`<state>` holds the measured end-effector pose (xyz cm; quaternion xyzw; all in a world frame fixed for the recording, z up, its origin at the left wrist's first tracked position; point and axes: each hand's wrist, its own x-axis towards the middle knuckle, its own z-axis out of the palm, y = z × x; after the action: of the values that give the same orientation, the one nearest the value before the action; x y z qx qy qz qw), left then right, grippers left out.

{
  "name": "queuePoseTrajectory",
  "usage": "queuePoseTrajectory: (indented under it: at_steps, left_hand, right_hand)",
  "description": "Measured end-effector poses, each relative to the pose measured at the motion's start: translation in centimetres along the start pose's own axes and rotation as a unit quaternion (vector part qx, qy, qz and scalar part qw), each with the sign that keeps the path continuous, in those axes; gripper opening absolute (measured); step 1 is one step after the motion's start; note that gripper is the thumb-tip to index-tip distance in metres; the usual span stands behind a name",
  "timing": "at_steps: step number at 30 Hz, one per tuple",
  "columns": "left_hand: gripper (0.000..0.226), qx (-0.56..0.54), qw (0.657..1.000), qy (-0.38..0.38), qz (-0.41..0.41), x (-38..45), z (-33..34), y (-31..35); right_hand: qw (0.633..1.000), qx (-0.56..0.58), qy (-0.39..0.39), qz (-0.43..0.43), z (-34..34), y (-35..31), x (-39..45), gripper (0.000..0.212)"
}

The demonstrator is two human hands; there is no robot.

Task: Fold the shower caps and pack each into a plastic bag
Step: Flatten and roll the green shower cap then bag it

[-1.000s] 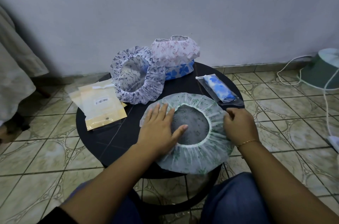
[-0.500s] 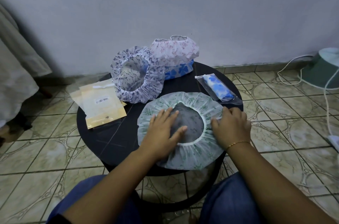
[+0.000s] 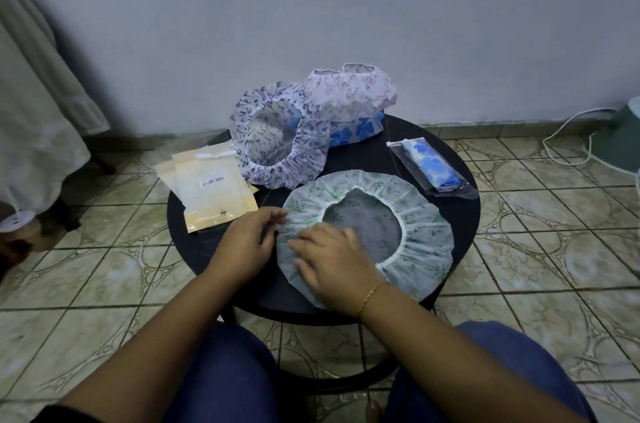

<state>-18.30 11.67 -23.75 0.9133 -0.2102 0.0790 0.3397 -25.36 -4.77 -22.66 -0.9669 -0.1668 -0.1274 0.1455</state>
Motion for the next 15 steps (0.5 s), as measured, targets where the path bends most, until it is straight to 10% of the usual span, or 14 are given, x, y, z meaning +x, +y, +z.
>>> queuePoseTrajectory:
  at_steps: [4,15]
  left_hand:
    - [0.037,0.029,0.999,-0.02,0.018,0.4,0.2,-0.2]
    - [0.032,0.05,0.998,-0.04,0.014,0.9,0.1,-0.1]
  right_hand:
    - [0.995,-0.014,-0.096,-0.005,1.3,-0.7,0.3,0.065]
    - [0.991,0.005,-0.134,-0.001,0.9,-0.2,-0.1,0.045]
